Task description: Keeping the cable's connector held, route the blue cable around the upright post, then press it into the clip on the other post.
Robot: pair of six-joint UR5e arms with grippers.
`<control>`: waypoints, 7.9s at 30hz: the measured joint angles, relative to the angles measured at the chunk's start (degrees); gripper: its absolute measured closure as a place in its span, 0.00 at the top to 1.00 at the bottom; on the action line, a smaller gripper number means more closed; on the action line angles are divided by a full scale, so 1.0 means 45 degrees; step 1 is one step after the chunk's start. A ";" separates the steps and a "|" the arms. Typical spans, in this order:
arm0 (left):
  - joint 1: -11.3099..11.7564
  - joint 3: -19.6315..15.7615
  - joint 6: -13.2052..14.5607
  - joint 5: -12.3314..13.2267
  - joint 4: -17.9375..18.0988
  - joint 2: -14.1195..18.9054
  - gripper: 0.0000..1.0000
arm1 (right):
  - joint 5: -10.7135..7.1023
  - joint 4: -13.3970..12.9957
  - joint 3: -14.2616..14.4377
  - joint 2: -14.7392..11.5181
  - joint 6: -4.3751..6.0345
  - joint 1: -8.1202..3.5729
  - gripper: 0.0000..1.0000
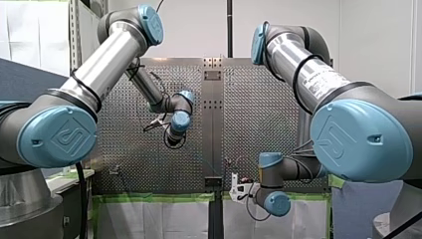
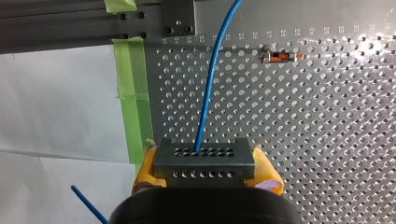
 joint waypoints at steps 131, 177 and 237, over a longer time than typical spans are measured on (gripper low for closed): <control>-0.3533 -0.0006 -0.7706 0.5423 0.0440 -0.1850 0.00 | -0.0176 0.1088 -0.0328 -0.0001 -0.0418 0.0051 0.00; -0.3053 -0.0006 -0.6687 0.1654 0.3103 -0.2110 0.00 | -0.0135 0.1908 -0.0645 -0.1847 0.0140 -0.1946 0.00; -0.2569 -0.0006 -0.6759 0.4381 0.5040 -0.3459 0.00 | -0.0753 0.4849 -0.2982 -0.0171 -0.1768 -0.3508 0.00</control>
